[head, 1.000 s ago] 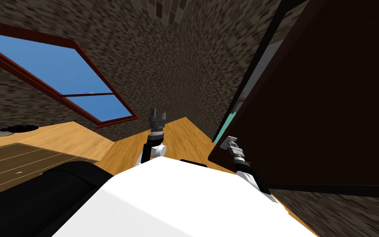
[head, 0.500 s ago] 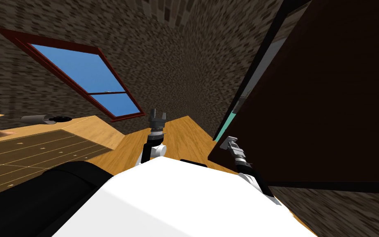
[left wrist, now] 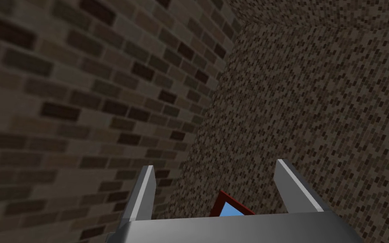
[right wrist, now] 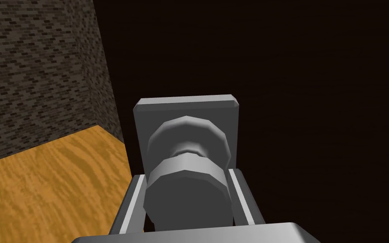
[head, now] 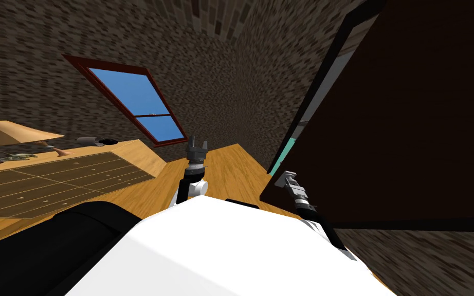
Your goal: Pull the door open
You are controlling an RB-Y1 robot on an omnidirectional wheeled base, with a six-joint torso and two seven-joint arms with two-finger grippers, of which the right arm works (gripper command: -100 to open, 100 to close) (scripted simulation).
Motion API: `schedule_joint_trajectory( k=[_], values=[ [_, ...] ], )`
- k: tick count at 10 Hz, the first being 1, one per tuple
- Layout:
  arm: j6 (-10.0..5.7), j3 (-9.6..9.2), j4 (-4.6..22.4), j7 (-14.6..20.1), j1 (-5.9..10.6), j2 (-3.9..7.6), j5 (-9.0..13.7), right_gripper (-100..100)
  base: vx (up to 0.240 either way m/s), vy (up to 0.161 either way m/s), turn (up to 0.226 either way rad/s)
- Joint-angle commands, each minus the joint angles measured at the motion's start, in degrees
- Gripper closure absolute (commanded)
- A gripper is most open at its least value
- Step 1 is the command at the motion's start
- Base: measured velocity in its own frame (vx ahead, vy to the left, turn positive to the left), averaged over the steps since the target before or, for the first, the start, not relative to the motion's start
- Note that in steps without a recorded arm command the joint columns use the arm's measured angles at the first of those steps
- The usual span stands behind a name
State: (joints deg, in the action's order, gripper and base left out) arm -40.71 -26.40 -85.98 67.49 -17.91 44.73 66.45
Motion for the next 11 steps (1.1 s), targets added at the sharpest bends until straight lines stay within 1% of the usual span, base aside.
schedule_joint_trajectory(
  k=[1,2,11],
  values=[
    [0.0,0.0,0.0,0.0,0.0,0.0,0.0,100,-0.08,-0.021,0.035],
    [-0.41,-0.67,0.0,0.8,-0.15,0.58,-0.4,100,-0.134,-0.04,0.137],
    [-3.25,-3.56,0.0,4.9,-0.42,4.17,-2.4,100,-0.204,-0.057,0.126]
  ],
)
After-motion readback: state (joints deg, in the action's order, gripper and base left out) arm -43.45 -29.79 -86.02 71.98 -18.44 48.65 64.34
